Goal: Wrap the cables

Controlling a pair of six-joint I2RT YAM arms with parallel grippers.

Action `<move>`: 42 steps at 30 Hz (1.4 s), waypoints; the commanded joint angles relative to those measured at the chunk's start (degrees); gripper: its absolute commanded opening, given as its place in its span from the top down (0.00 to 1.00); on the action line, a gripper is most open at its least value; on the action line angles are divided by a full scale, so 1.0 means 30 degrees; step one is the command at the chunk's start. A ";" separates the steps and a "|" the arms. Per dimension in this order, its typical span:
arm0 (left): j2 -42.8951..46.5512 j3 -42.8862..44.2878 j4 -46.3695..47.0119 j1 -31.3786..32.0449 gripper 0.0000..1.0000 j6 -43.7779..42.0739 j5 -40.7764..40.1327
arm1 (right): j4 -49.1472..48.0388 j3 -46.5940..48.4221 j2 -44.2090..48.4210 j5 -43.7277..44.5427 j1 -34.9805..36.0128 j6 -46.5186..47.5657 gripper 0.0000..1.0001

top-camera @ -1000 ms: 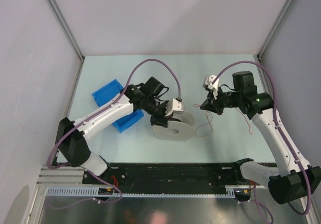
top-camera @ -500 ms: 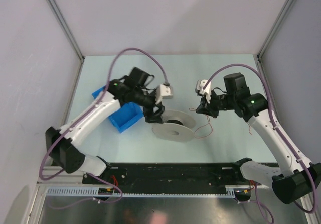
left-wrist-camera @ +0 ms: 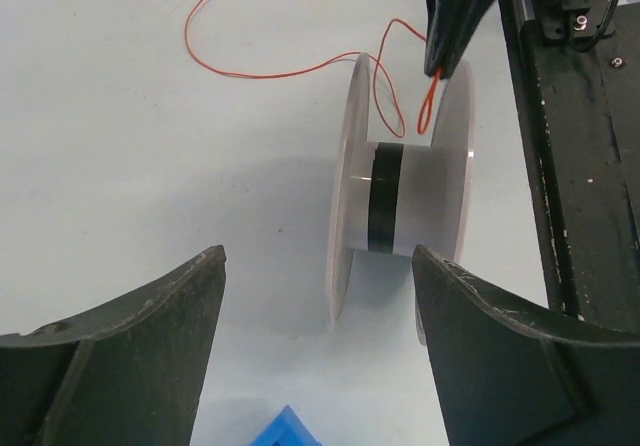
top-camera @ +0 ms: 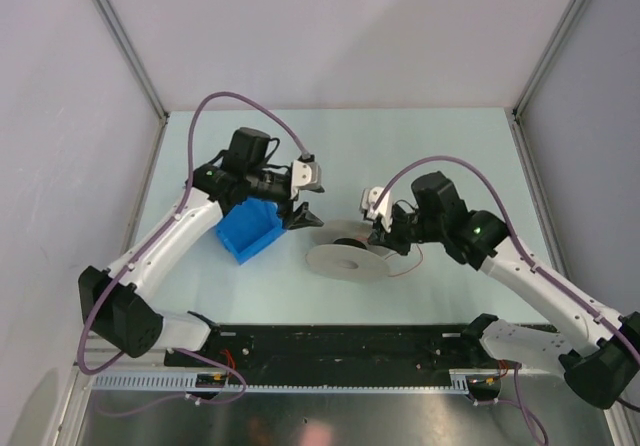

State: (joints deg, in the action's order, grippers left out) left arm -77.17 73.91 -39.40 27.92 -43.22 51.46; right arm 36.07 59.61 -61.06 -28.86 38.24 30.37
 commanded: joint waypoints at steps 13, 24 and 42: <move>-0.0163 -0.4166 0.6944 0.2185 0.34 0.1126 -0.0250 | -1.0761 -0.6412 0.2087 0.3531 0.1983 -0.0932 1.00; -0.0820 -0.5034 0.8278 0.3072 0.43 0.1425 -0.1024 | -1.4435 -0.8528 0.2316 0.4660 0.2568 -0.2078 1.00; -0.2040 -0.5212 0.9266 0.4042 0.51 0.1387 -0.1390 | -1.7476 -1.0120 0.2045 0.5342 0.2744 -0.2716 1.00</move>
State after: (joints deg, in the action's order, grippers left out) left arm -82.85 57.95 -14.33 39.03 -39.00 47.66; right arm -11.31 29.67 -55.05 -13.45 46.04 23.24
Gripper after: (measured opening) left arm 0.490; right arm 0.019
